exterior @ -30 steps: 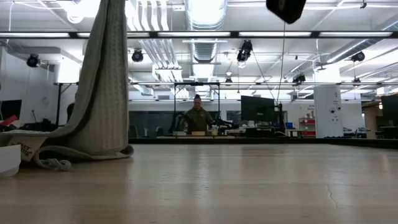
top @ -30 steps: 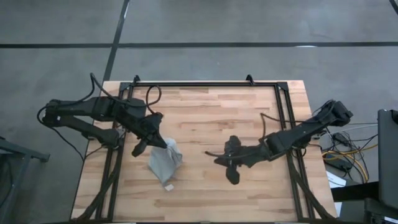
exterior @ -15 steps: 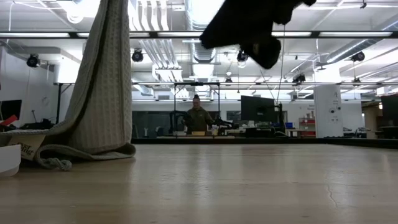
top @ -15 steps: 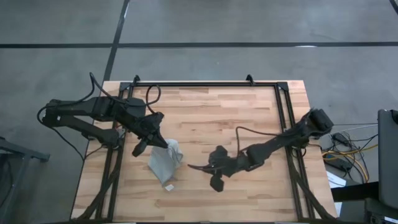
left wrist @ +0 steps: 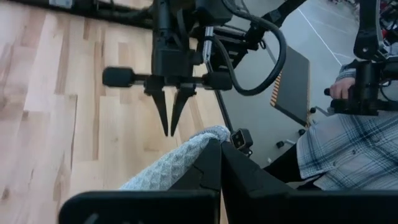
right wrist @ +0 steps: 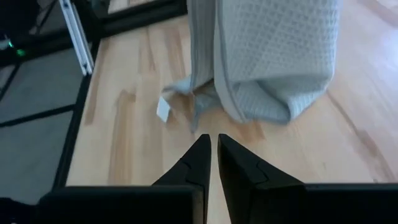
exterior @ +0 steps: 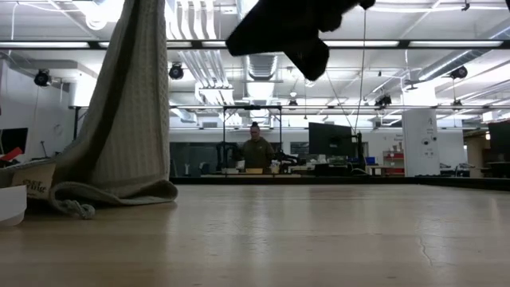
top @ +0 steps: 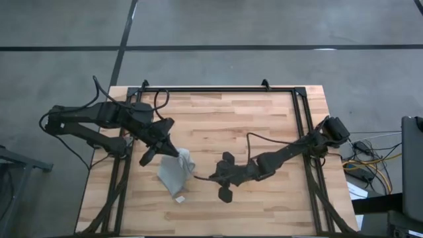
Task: Fold microfiber towels
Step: Prepare the microfiber cloth on the table
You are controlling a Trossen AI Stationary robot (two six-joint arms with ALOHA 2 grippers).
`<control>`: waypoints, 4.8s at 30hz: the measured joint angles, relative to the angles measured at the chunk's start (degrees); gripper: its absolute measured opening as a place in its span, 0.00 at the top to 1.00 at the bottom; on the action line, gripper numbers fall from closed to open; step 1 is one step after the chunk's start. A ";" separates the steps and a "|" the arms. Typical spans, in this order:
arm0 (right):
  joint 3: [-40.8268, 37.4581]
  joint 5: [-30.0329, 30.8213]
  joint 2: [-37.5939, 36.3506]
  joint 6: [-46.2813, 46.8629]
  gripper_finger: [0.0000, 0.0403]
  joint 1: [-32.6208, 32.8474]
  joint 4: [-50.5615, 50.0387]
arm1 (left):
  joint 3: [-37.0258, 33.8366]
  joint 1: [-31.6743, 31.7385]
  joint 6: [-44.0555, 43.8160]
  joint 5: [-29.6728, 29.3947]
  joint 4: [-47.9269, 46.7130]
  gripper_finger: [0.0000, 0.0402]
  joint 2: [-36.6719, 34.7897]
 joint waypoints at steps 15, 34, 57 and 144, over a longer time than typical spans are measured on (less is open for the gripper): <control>2.38 5.64 -3.40 -7.62 0.93 -0.10 -5.03 | 0.01 0.03 1.27 1.52 8.35 1.00 0.91; 2.40 7.29 -4.87 -10.02 0.93 -0.01 -6.31 | 1.75 0.03 2.95 1.74 9.04 1.00 2.19; 2.40 7.51 -4.72 -11.61 0.93 -0.77 -6.32 | 1.75 0.03 2.84 1.74 9.06 1.00 3.27; -17.18 -3.71 -3.36 -6.98 0.73 -0.69 26.67 | 1.75 0.00 2.67 11.97 16.10 1.00 3.21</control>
